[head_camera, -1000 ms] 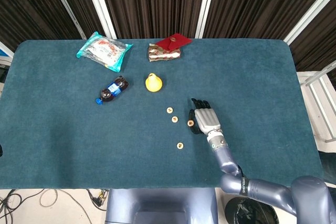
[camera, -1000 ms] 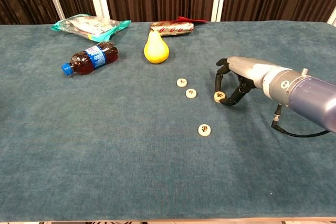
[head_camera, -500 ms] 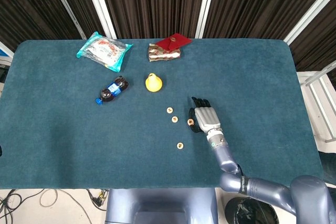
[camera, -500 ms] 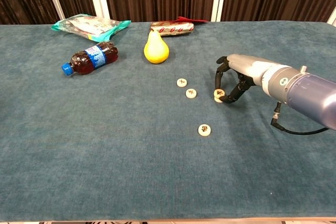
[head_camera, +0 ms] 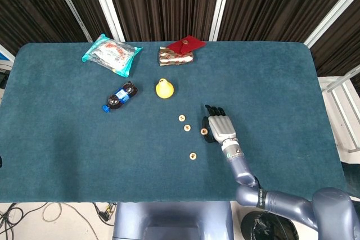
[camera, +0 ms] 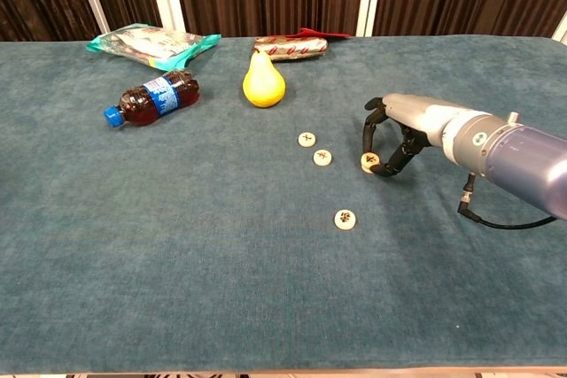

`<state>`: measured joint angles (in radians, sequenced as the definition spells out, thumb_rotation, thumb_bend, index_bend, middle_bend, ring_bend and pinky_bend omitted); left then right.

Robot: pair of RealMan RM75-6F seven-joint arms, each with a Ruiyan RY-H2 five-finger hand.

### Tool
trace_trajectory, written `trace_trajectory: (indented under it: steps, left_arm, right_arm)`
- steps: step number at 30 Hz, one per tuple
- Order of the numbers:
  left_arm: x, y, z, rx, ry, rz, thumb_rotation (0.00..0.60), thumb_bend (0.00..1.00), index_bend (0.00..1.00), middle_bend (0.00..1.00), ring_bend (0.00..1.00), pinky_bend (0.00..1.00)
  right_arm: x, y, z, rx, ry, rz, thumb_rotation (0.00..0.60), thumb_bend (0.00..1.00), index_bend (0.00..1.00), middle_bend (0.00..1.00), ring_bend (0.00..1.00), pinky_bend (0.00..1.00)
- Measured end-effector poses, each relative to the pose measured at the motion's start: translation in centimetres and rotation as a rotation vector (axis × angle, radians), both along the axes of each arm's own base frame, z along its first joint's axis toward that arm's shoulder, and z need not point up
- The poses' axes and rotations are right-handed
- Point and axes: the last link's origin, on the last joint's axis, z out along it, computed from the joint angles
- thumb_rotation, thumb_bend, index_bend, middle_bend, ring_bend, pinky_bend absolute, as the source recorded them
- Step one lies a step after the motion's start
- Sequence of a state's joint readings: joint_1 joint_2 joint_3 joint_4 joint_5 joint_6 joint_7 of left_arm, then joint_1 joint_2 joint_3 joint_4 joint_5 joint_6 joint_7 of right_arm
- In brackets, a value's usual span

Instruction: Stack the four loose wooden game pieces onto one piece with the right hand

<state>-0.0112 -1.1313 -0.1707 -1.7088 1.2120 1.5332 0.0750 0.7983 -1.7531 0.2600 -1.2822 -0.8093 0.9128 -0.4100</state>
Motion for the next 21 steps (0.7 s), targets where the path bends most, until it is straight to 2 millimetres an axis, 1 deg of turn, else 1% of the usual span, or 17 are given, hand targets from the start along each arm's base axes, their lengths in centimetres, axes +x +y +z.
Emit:
trace_trajectory:
  steps: [3, 15, 21]
  left_arm:
    - [0.03, 0.0, 0.02, 0.001, 0.002, -0.002, 0.6, 0.61, 0.07, 0.0, 0.0, 0.0]
    - [-0.04, -0.01, 0.01, -0.002, 0.001, 0.003, 0.6, 0.61, 0.07, 0.0, 0.0, 0.0]
    - [-0.05, -0.01, 0.04, -0.001, 0.004, 0.004, 0.6, 0.61, 0.07, 0.0, 0.0, 0.0]
  right_arm:
    - [-0.01, -0.04, 0.08, -0.003, -0.001, 0.0, 0.6, 0.4, 0.52, 0.0, 0.0, 0.0]
    - [-0.24, -0.1, 0.25, -0.003, 0.005, -0.005, 0.6, 0.4, 0.52, 0.0, 0.0, 0.0]
    - [-0.42, -0.16, 0.3, -0.004, 0.003, -0.007, 0.6, 0.4, 0.49, 0.0, 0.0, 0.0]
